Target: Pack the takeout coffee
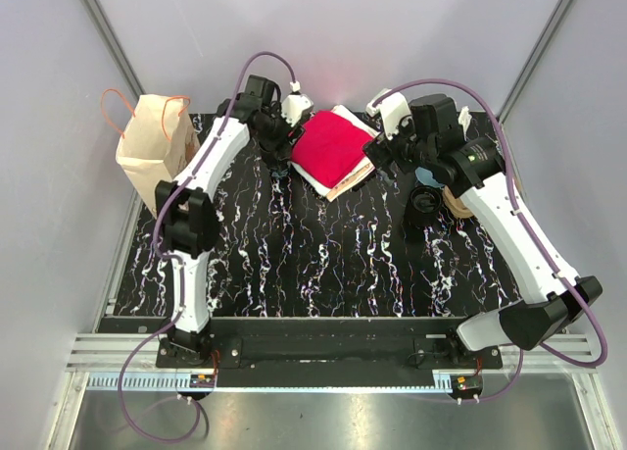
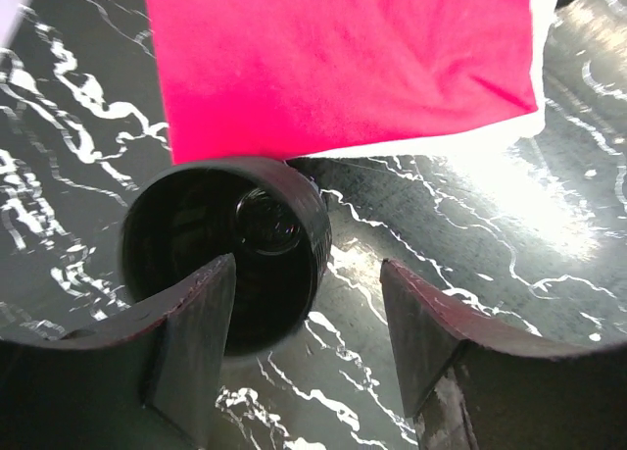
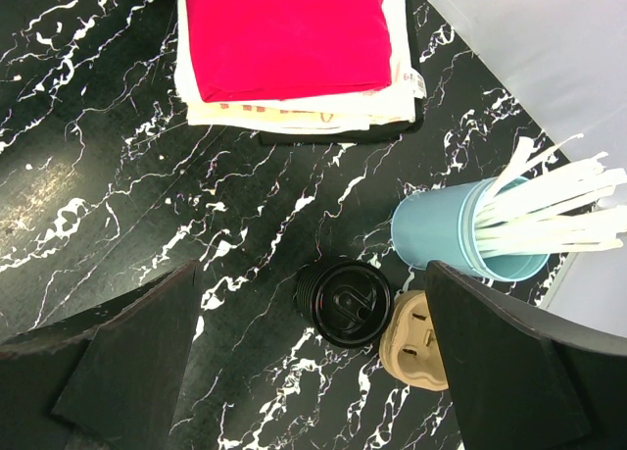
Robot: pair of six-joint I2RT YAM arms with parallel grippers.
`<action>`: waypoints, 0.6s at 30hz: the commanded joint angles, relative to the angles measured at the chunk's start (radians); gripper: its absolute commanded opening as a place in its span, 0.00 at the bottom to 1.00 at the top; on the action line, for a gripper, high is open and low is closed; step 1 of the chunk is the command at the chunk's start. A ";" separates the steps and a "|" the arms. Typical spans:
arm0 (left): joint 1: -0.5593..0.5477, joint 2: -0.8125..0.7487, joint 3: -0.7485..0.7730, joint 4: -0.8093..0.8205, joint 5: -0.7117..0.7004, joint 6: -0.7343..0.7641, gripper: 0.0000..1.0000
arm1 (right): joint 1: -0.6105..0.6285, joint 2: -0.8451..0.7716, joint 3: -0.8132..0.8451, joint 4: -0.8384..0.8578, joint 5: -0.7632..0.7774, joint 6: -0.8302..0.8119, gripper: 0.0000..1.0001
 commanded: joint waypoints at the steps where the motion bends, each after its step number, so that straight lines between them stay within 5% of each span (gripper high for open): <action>1: 0.009 -0.144 -0.038 0.018 0.048 -0.035 0.68 | -0.008 -0.032 -0.025 0.047 0.010 0.001 1.00; 12: 0.049 -0.099 -0.010 0.007 0.065 -0.041 0.77 | -0.016 -0.059 -0.101 0.079 -0.003 -0.010 1.00; 18: 0.053 -0.045 0.042 -0.032 0.091 -0.003 0.68 | -0.022 -0.066 -0.111 0.084 -0.001 -0.009 1.00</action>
